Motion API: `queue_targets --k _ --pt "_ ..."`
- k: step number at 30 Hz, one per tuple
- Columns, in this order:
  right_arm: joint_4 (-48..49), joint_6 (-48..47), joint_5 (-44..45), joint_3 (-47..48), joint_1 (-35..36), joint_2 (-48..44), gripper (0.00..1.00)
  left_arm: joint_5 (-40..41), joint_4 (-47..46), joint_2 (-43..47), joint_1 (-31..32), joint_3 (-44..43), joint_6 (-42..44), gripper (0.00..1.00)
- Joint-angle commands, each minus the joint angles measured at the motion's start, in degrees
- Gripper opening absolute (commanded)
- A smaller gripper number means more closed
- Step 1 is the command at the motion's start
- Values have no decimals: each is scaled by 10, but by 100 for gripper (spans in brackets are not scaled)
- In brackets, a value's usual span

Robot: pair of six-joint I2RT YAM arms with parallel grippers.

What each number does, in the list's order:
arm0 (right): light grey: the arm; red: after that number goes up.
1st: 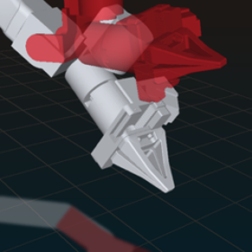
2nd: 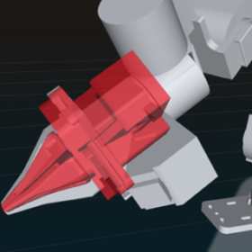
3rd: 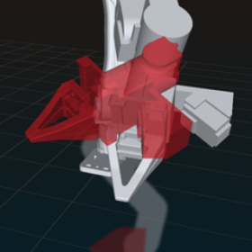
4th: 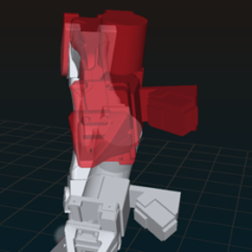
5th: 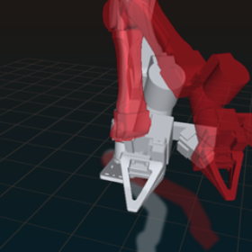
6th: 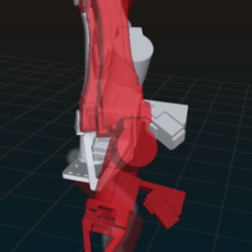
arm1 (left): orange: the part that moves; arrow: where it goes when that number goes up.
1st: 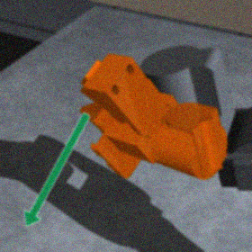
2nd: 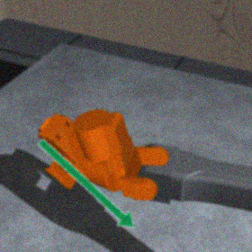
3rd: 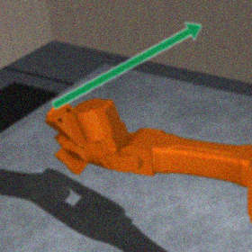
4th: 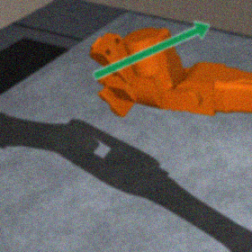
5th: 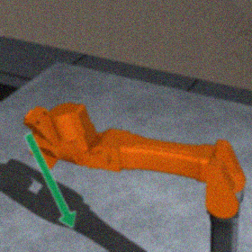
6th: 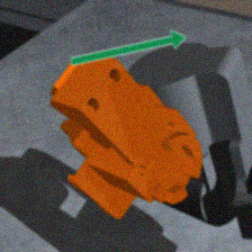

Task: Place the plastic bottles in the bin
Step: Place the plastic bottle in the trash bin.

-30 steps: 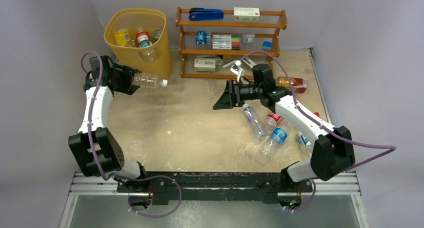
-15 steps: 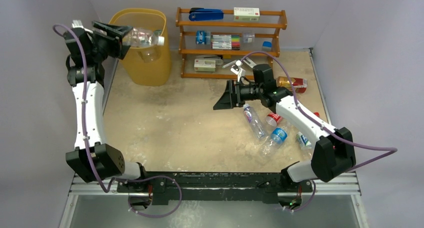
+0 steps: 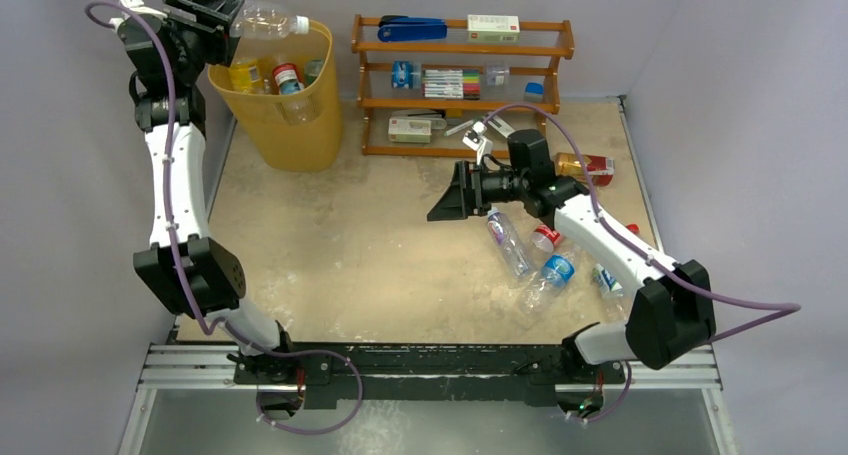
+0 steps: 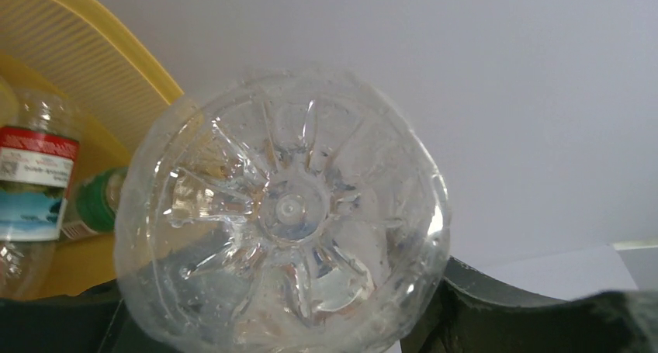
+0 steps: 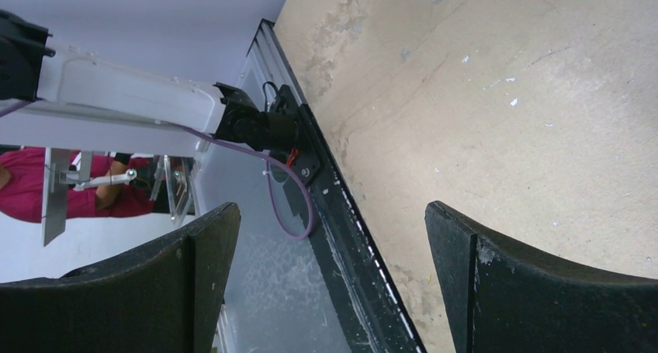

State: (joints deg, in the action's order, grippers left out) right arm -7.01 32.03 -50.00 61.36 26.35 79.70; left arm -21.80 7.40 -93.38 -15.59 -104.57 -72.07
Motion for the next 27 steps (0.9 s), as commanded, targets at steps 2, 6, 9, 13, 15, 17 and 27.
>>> queue_targets --k 2,6,9,13,15,17,27 --pt "8 5 4 -6 4 -20 91 43 -65 -38 2 -57 51 62" --pt "11 4 3 -7 4 -15 91 50 -61 -66 2 -70 69 62" --pt "12 4 3 -7 4 -11 91 46 -58 -86 2 -75 72 62" --pt "12 2 2 -7 4 -11 91 36 -29 -115 3 -88 80 63" --pt "12 1 2 -9 4 -11 91 21 7 -135 2 -111 89 64" --pt "12 2 2 -13 4 -12 91 7 38 -149 2 -128 100 66" --pt "17 0 -1 -19 4 -12 91 4 187 -169 1 -201 186 80"
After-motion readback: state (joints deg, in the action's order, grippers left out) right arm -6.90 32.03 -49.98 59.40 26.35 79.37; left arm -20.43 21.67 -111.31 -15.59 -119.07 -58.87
